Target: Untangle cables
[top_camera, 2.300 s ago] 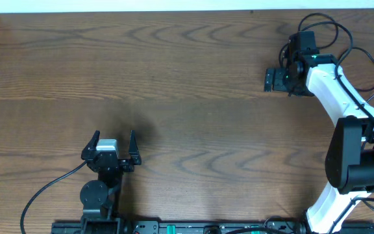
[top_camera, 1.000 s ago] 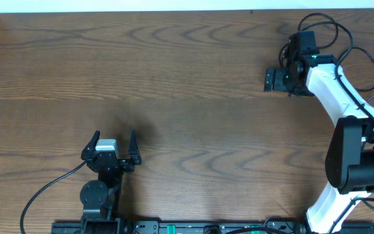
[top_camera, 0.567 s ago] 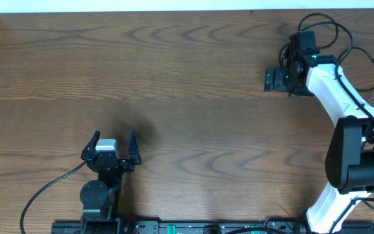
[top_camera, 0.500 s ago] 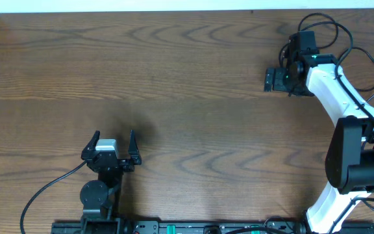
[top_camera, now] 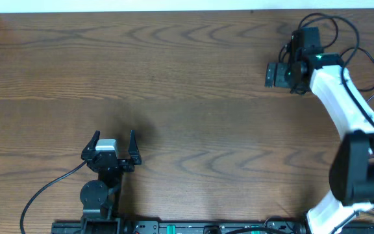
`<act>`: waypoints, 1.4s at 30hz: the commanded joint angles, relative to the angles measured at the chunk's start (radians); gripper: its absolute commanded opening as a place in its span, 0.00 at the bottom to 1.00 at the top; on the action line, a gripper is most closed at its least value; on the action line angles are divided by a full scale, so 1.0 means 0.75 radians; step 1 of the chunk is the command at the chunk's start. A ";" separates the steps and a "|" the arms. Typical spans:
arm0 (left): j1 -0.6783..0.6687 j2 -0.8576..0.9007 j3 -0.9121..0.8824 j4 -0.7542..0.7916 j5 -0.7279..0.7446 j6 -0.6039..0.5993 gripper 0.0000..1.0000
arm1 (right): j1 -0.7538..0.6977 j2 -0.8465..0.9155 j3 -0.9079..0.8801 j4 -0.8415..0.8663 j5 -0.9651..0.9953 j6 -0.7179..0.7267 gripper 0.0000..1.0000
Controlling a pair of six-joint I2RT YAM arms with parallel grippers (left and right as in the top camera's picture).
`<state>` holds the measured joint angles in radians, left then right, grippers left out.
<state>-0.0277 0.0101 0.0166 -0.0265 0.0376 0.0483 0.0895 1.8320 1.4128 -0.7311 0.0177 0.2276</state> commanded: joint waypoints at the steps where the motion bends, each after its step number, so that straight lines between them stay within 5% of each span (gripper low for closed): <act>1: 0.007 -0.008 -0.017 -0.063 -0.062 -0.016 0.91 | 0.036 -0.186 0.013 0.007 0.024 0.001 0.99; 20: 0.007 -0.008 -0.017 -0.063 -0.062 -0.016 0.91 | 0.056 -0.903 -0.003 -0.126 0.209 -0.012 0.99; 28: 0.007 -0.008 -0.017 -0.063 -0.062 -0.016 0.91 | 0.057 -1.167 -0.268 -0.154 0.210 0.006 0.99; 42: 0.007 -0.008 -0.017 -0.063 -0.062 -0.016 0.91 | 0.058 -1.636 -1.162 0.661 0.205 0.161 0.99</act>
<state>-0.0277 0.0105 0.0193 -0.0296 0.0231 0.0483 0.1314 0.6697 0.6411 -0.3122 0.1619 0.3080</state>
